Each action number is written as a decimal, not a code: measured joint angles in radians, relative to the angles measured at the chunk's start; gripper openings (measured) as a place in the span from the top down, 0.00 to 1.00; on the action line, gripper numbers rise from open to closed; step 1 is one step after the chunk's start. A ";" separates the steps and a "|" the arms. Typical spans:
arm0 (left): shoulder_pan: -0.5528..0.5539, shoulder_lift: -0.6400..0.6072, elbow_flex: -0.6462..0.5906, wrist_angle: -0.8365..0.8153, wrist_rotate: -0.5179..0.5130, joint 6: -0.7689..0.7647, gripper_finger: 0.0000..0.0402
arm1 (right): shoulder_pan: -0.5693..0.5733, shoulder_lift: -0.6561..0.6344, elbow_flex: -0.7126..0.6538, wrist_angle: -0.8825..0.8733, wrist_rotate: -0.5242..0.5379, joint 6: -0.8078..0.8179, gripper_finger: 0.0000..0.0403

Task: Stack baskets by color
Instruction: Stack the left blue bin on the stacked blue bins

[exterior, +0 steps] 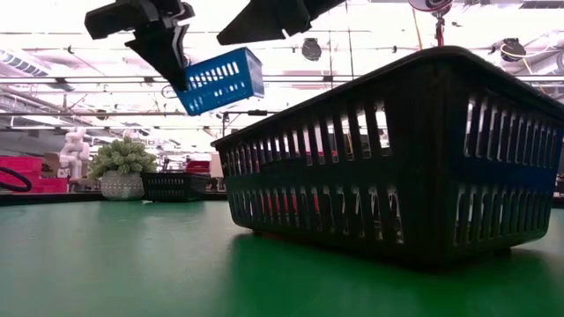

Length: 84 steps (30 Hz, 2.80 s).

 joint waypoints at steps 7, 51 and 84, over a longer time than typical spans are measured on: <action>-0.027 0.000 0.000 0.026 -0.006 0.052 0.96 | -0.014 0.000 0.000 -0.035 0.001 -0.013 0.63; -0.201 -0.031 0.080 0.288 -0.273 0.230 0.47 | 0.098 -0.128 -0.002 -0.406 0.001 0.246 0.99; -0.365 -0.171 0.008 0.288 -0.335 -0.359 0.42 | 0.767 -0.338 0.212 -1.190 -0.267 1.592 0.99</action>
